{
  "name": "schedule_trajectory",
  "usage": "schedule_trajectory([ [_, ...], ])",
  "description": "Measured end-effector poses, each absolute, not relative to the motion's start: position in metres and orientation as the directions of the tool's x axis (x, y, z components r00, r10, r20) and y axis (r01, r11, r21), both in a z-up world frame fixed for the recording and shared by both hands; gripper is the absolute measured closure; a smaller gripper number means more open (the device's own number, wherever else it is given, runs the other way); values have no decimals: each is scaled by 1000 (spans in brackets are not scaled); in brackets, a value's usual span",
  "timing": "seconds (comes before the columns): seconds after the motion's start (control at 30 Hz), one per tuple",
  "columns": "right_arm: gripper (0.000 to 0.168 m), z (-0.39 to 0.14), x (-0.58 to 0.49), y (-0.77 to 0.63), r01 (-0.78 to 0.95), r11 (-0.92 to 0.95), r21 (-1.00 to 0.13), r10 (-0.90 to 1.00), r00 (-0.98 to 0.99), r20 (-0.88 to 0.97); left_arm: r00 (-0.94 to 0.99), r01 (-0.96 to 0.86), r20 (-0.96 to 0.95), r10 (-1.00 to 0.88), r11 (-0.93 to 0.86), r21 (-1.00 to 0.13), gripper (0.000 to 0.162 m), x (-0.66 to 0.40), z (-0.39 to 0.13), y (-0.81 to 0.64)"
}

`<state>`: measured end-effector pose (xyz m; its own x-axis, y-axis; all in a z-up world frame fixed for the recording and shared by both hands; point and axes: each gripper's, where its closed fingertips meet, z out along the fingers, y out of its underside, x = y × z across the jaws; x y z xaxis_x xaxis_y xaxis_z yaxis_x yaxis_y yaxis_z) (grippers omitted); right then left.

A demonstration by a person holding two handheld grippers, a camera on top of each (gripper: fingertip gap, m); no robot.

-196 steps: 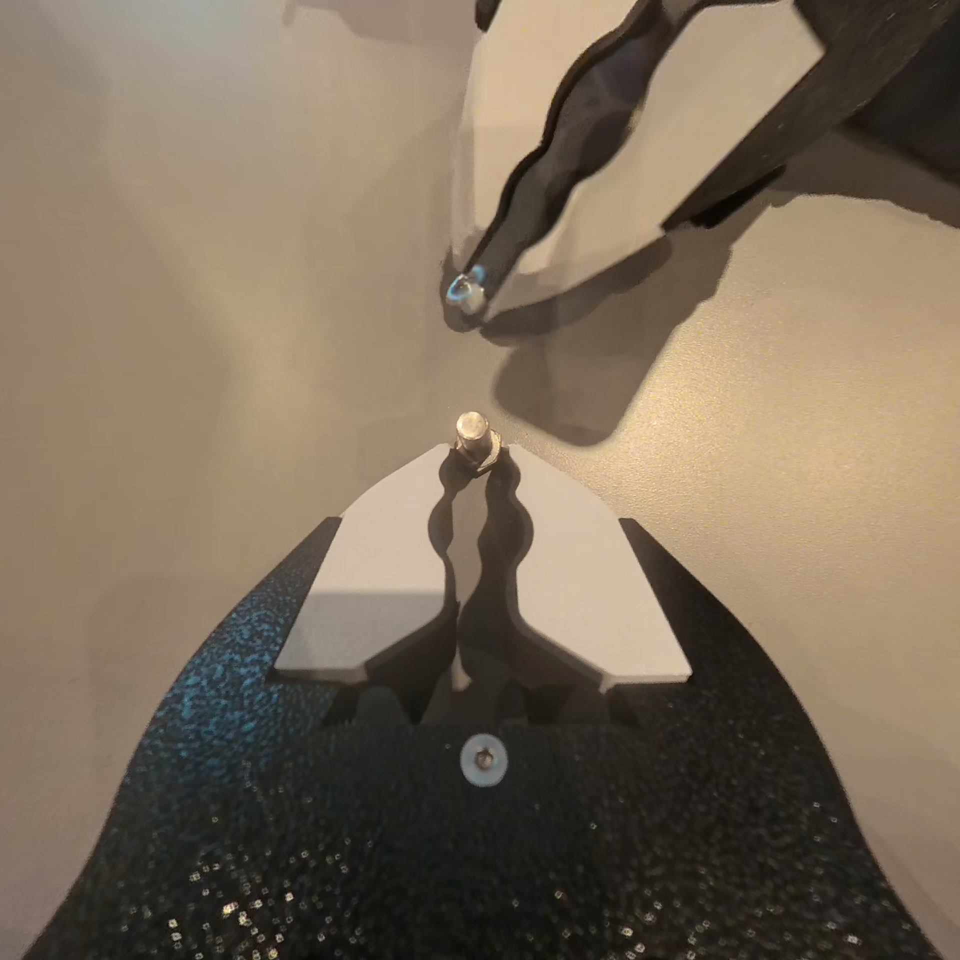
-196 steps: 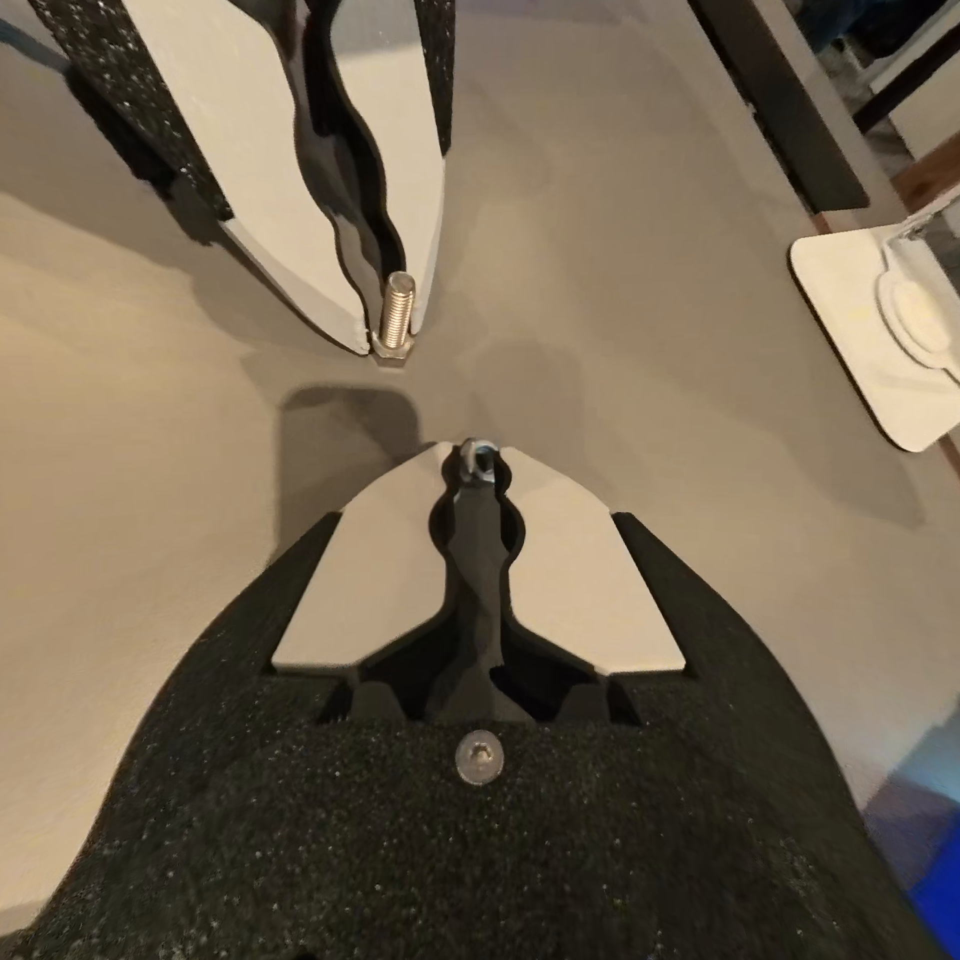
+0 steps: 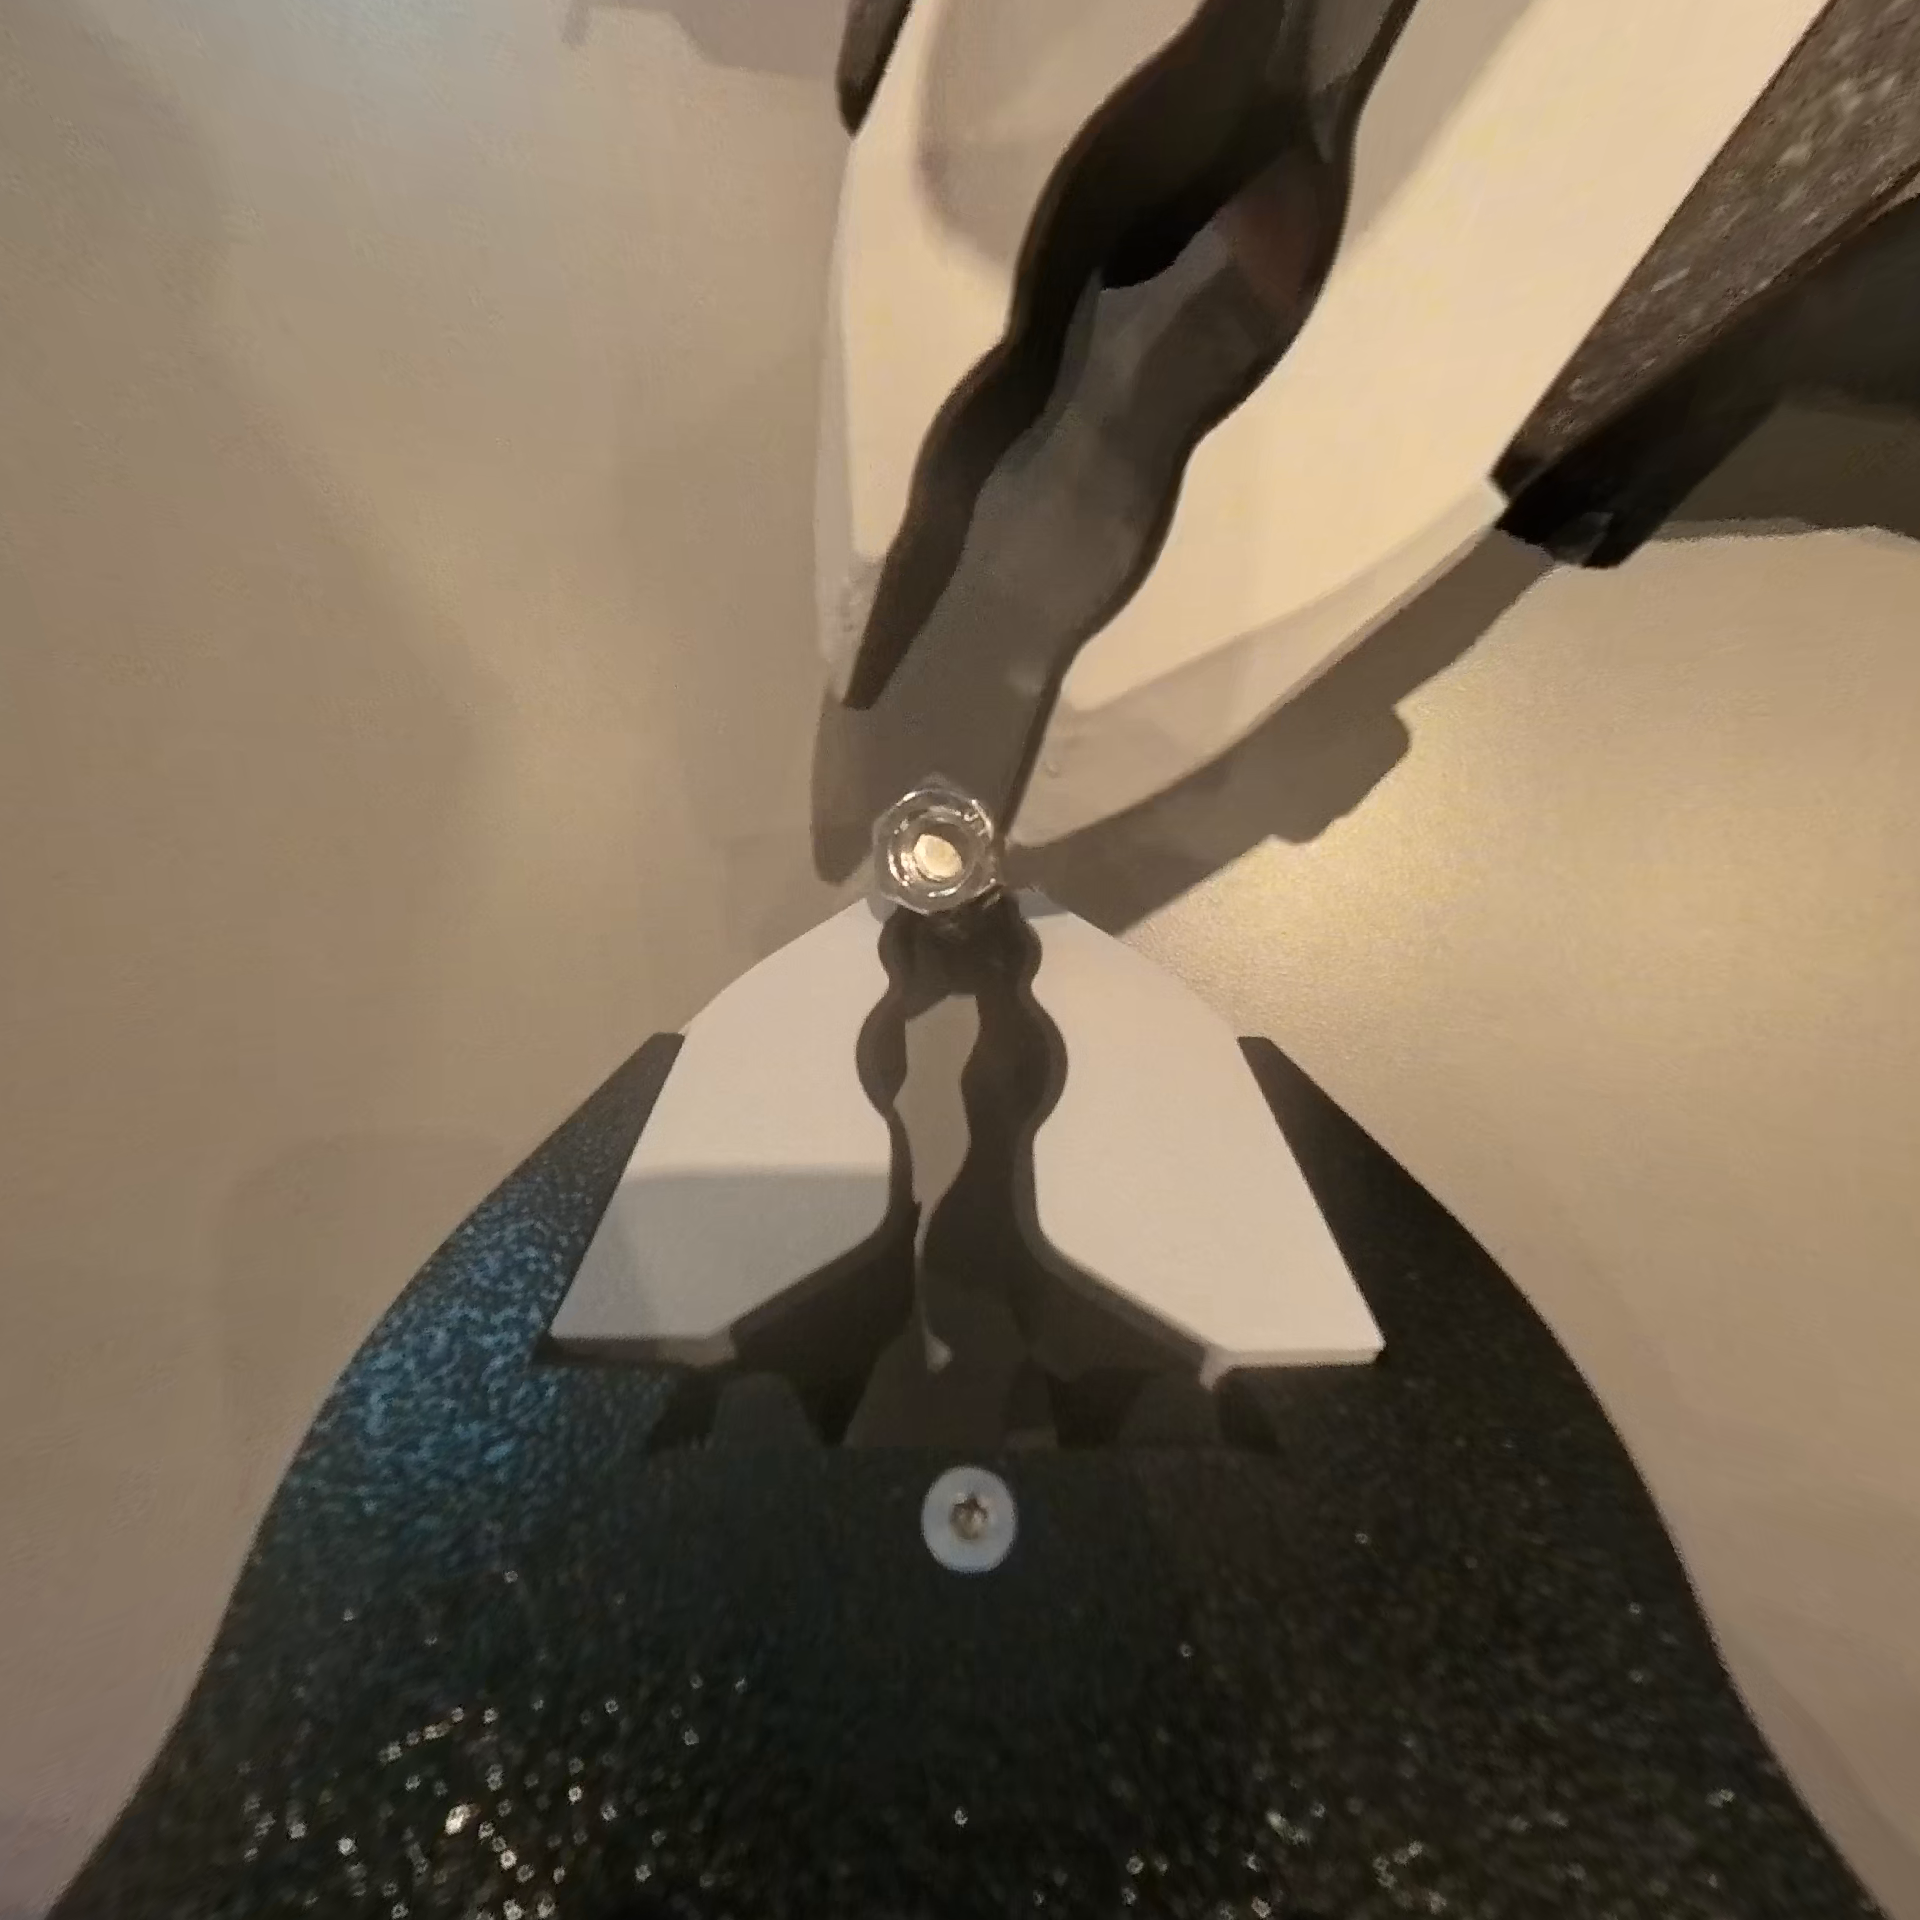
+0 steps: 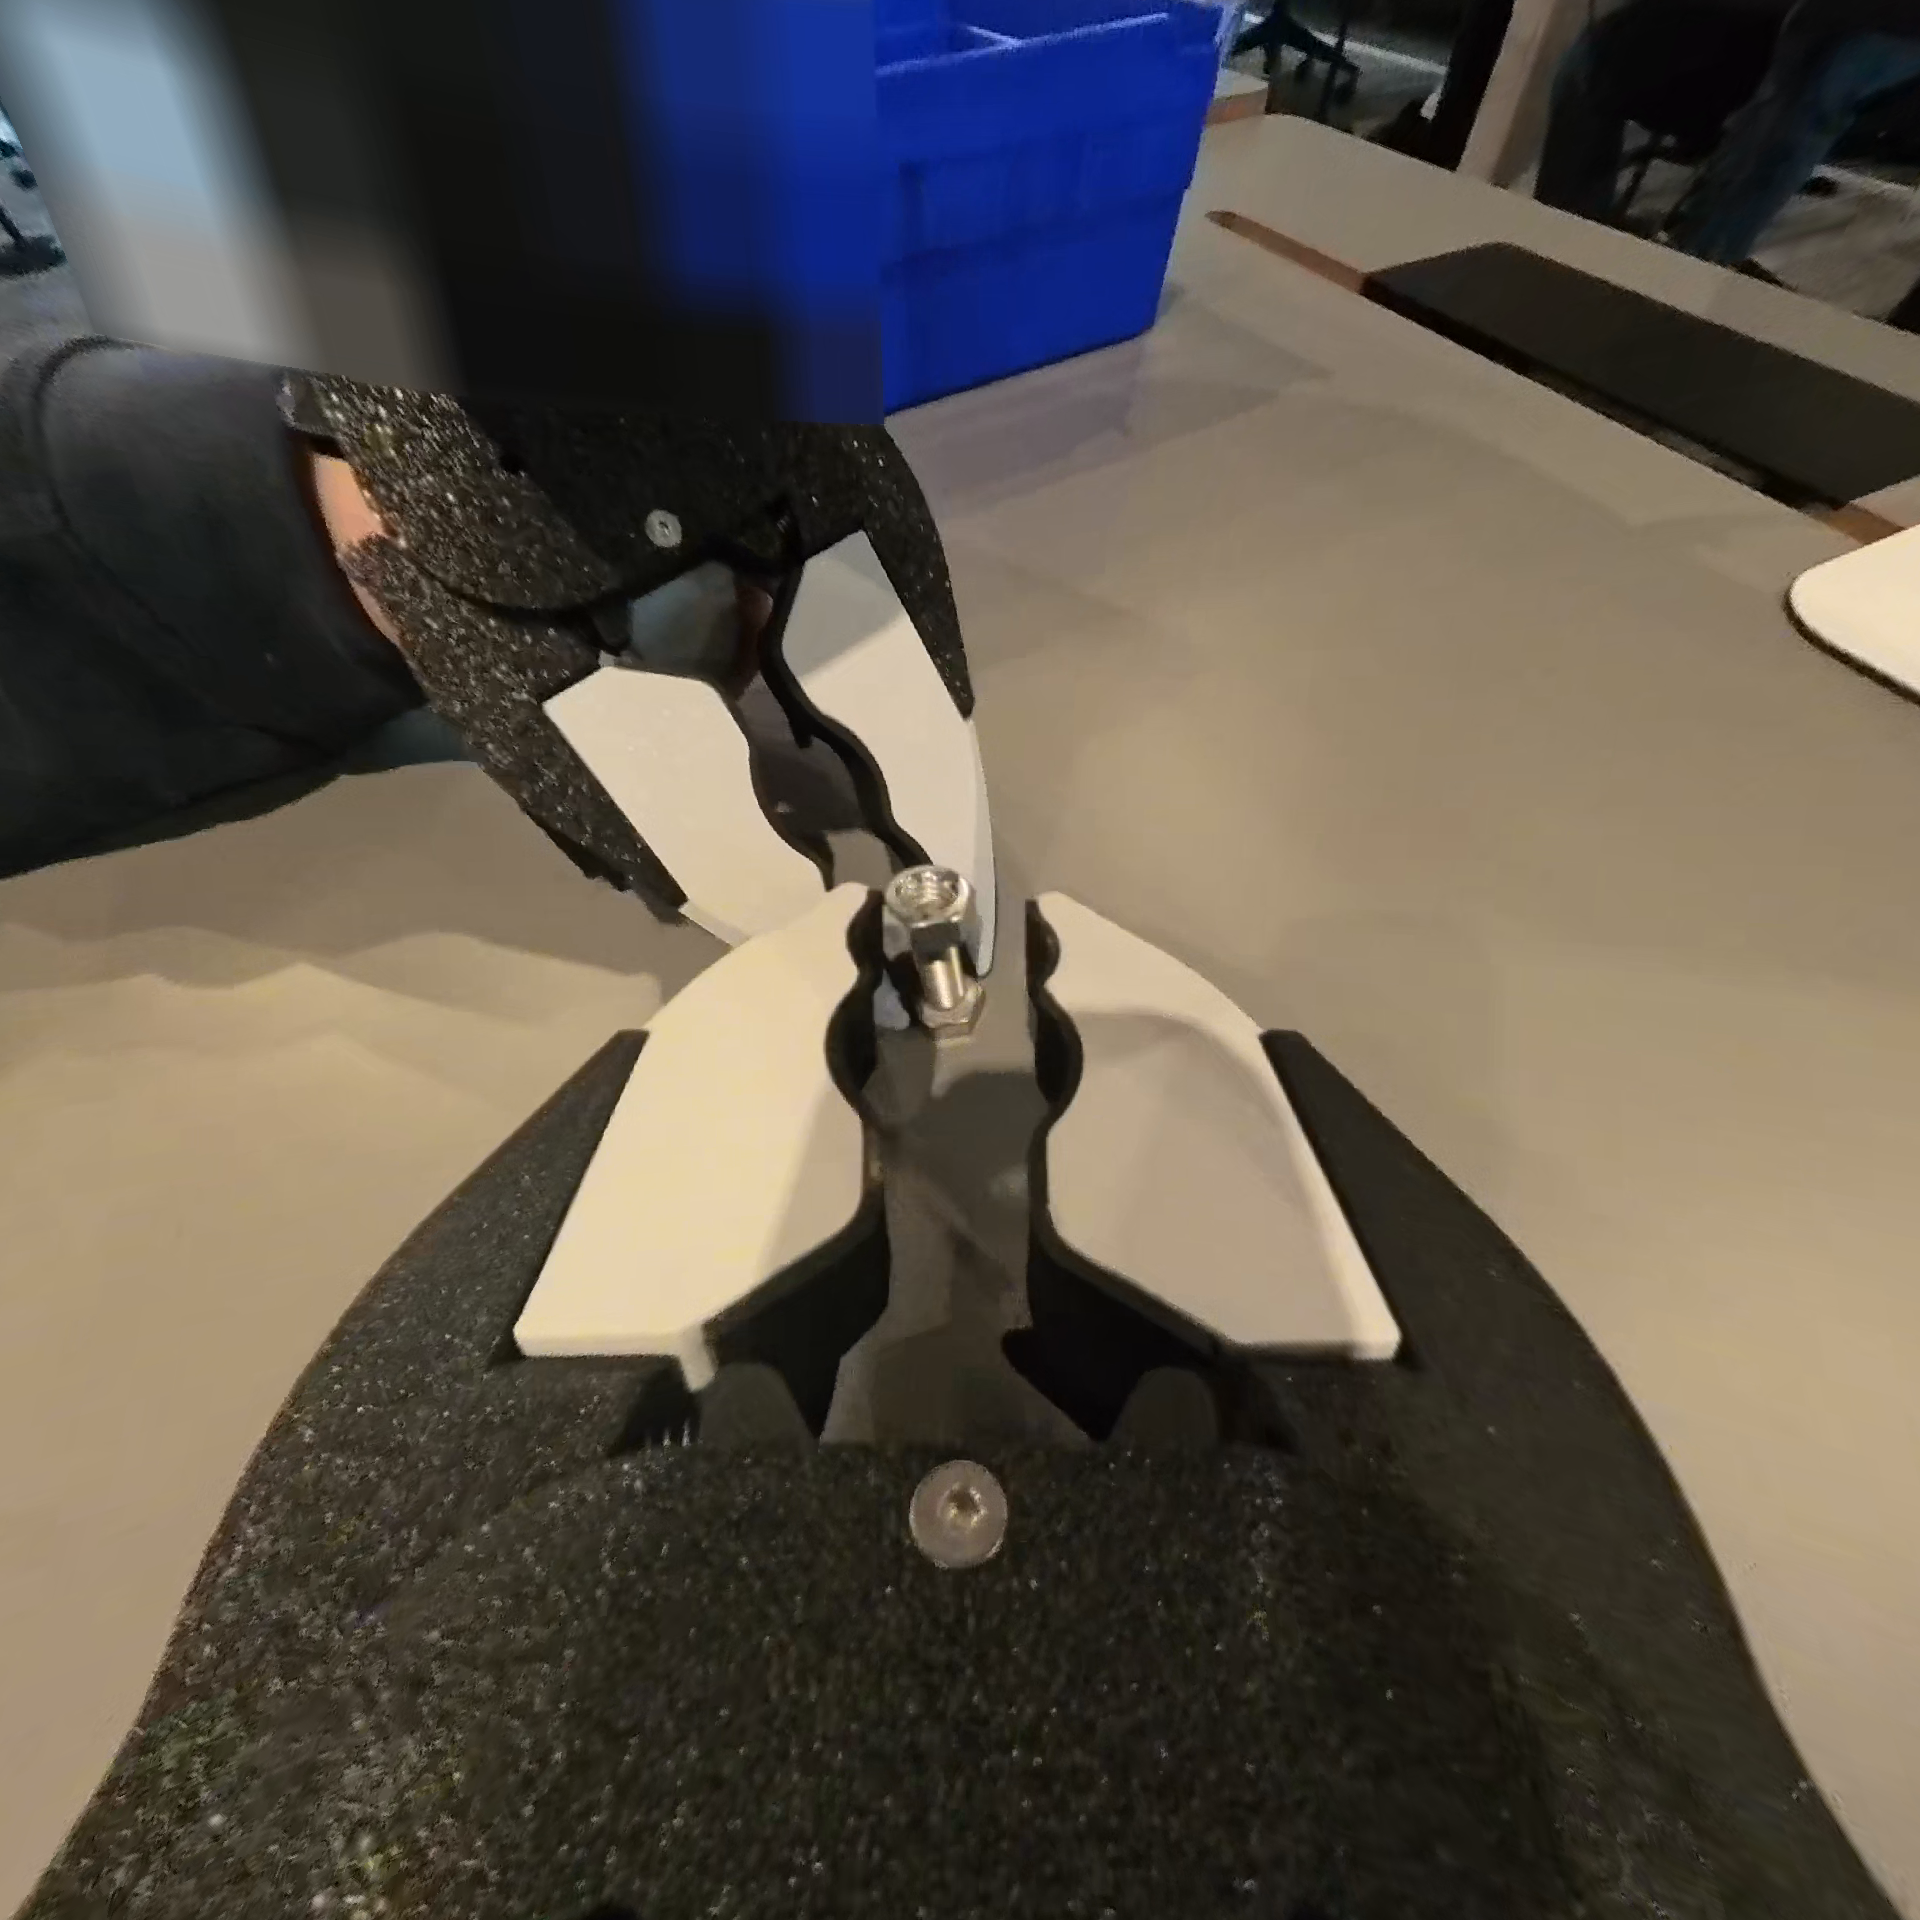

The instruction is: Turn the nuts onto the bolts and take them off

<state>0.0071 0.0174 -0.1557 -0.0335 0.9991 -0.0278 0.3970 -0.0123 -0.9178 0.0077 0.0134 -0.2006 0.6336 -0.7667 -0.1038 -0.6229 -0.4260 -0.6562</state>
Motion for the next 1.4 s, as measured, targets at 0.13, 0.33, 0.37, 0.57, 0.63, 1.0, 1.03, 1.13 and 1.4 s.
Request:
schedule_trajectory([
  [0.13, 143, -160, 3, 16, 426, -43, -904, 996, -52, -72, 633, -624, -104, -767, -425, -656, 147, 8, -201, 13],
  [0.33, 150, -162, -2, 11, 446, -16, -895, 994, -88, -62, 631, -625, -106, -768, -423, -656, 147, 8, -200, 12],
  [0.37, 150, -162, -1, 11, 449, -7, -894, 994, -94, -55, 631, -625, -106, -768, -422, -657, 147, 8, -200, 12],
  [0.57, 151, -162, 2, 11, 438, 14, -899, 980, -183, -74, 625, -630, -116, -772, -412, -658, 147, 9, -200, 12],
  [0.63, 151, -161, 3, 10, 434, 33, -900, 974, -216, -69, 622, -630, -115, -775, -408, -660, 147, 9, -200, 12],
  [1.0, 151, -162, -1, 12, 437, 41, -898, 997, -73, 10, 645, -592, -61, -761, -448, -669, 147, 10, -201, 11],
  [1.03, 151, -162, -1, 13, 444, 42, -895, 999, -37, 29, 645, -593, -62, -762, -448, -669, 147, 10, -201, 11],
  [1.13, 151, -162, -1, 13, 464, 49, -884, 994, 65, 89, 645, -593, -61, -762, -448, -669, 147, 10, -201, 11],
  [1.4, 150, -162, 0, 12, 437, -8, -899, 994, 99, 39, 643, -596, -65, -763, -445, -669, 147, 10, -201, 12],
])
